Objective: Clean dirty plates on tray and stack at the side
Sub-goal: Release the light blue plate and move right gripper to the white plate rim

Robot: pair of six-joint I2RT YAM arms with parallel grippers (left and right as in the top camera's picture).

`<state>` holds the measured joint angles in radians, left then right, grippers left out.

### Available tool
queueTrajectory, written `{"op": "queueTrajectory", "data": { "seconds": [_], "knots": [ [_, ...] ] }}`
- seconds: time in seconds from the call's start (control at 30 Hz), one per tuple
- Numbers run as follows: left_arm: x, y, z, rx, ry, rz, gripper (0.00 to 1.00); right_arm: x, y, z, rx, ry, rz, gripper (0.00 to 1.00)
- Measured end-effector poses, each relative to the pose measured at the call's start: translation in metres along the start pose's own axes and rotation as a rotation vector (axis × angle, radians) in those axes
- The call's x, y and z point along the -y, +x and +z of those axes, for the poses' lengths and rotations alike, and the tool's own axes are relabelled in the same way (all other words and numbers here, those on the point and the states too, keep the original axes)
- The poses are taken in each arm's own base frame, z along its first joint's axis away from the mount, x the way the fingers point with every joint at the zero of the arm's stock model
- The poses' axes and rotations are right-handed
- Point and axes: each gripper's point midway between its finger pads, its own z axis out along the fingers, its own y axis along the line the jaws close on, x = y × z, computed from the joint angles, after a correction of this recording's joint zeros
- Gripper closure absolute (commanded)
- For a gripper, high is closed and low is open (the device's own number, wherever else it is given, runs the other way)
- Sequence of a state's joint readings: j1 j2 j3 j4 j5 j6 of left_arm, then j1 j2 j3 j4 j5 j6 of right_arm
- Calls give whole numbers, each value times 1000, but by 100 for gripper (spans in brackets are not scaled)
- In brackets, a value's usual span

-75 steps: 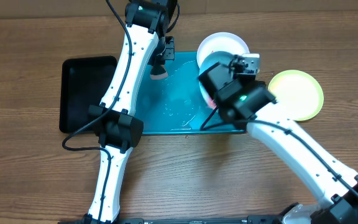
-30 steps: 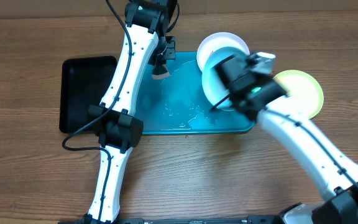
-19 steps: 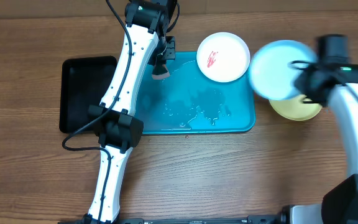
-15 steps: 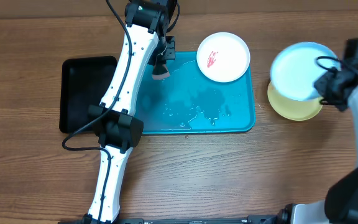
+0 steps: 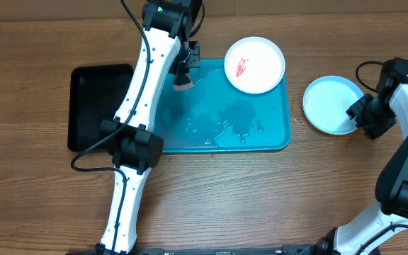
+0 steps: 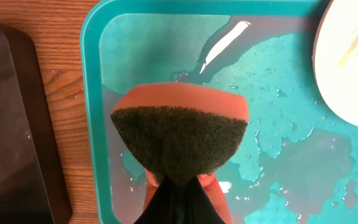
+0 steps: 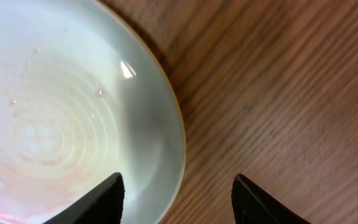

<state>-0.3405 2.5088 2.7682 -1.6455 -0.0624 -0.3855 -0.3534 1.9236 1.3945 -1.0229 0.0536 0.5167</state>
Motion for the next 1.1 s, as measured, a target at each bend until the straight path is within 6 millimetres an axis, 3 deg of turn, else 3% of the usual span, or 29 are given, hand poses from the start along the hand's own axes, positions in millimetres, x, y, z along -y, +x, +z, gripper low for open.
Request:
{"op": "queueTrajectory", "data": {
  "seconds": [0.13,0.3,0.37,0.47,0.57,0.73,0.9,1.1],
  "knots": [
    [0,0,0,0,0,0,96,-17,-1,-21,-30,-75,-17,45],
    [0,0,0,0,1,0,96,-93,-22,-75,62,-346,-122,44],
    [0,0,0,0,1,0,96,-125,-16,-87,90,-426,-178,44],
    [0,0,0,0,2,0,96,-166,12,-91,85,-477,-230,45],
    [1,0,0,-1,3,0,96,-204,41,-83,76,-498,-253,48],
    [1,-2,0,8,6,-1,96,-241,83,-34,22,-449,-283,59],
    [1,-2,0,8,7,-1,96,-243,111,15,-30,-349,-285,70],
    [1,-2,0,9,7,-1,96,-238,109,23,-26,-314,-254,96]
  ]
}}
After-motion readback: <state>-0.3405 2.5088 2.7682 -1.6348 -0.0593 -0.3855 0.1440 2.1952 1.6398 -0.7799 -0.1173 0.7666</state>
